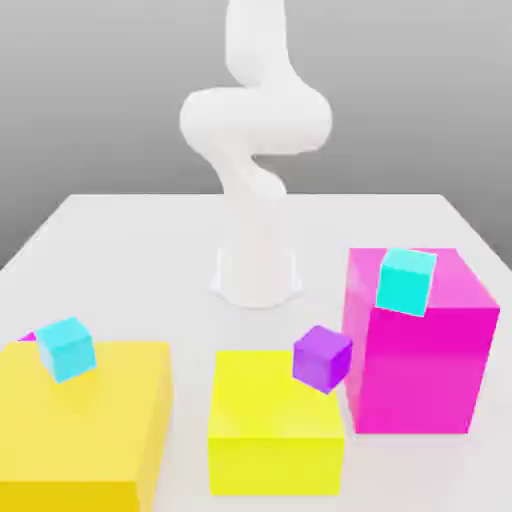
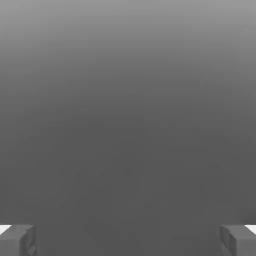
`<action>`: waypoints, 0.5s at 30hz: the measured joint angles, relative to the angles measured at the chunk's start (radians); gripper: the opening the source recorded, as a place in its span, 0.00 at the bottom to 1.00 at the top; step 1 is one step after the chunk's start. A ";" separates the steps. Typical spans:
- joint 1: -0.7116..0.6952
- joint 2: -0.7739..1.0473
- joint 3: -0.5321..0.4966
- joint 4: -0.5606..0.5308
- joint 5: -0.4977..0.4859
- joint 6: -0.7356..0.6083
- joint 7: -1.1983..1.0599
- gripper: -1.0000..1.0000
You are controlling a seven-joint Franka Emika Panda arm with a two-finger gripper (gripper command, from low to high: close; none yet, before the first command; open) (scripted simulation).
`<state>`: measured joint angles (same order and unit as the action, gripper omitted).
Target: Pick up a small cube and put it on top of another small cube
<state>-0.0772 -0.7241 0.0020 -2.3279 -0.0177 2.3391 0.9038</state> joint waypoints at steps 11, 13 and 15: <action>-0.319 0.337 -0.030 -0.123 -0.073 0.171 0.455 0.50; -0.368 0.397 -0.046 -0.145 -0.082 0.202 0.534 0.50; -0.412 0.457 -0.067 -0.167 -0.090 0.232 0.611 0.50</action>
<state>-0.4889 -0.2671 -0.0652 -2.4945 -0.1075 2.5715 1.5150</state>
